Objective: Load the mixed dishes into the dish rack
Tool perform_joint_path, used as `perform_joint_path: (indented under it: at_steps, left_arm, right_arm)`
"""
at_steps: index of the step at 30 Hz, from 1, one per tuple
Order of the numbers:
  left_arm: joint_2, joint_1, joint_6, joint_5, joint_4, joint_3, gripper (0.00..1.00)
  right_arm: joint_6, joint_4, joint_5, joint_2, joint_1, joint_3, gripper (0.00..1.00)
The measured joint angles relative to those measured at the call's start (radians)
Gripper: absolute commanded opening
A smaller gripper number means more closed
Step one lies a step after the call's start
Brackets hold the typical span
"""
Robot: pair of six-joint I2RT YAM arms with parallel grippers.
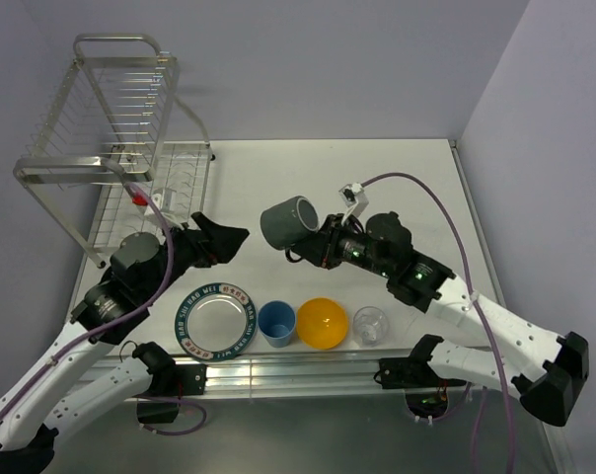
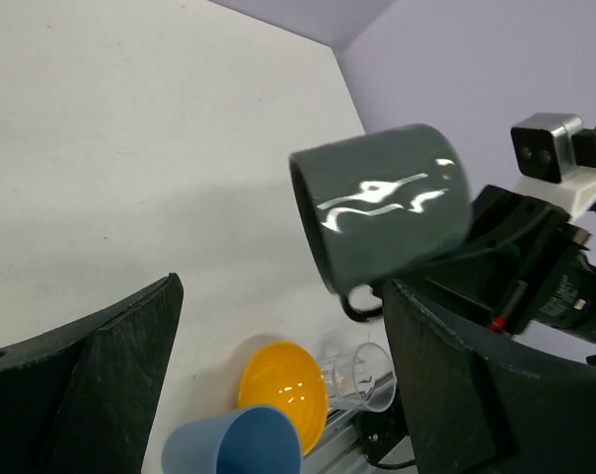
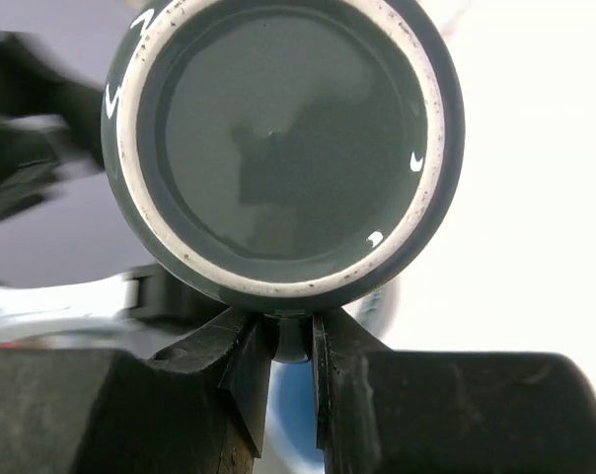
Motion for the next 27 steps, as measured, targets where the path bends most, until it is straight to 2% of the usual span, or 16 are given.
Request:
perform_joint_path:
  at_steps: [7, 14, 18, 27]
  left_arm:
    - [-0.038, 0.000, 0.005, -0.065, -0.157, 0.177, 0.86]
    - [-0.072, 0.000, 0.084, -0.129, -0.135, 0.360, 0.88]
    - [-0.098, 0.000, 0.124, -0.130, -0.067, 0.348, 0.88]
    - [-0.155, 0.000, 0.163, -0.126, 0.011, 0.285, 0.88]
  right_arm:
    - [-0.269, -0.011, 0.049, 0.292, -0.002, 0.198, 0.00]
    - [-0.488, -0.004, 0.040, 0.655, -0.002, 0.493, 0.00]
    - [-0.597, -0.021, 0.020, 0.859, -0.002, 0.690, 0.00]
    - [-0.790, -0.122, -0.026, 1.182, 0.003, 1.093, 0.00]
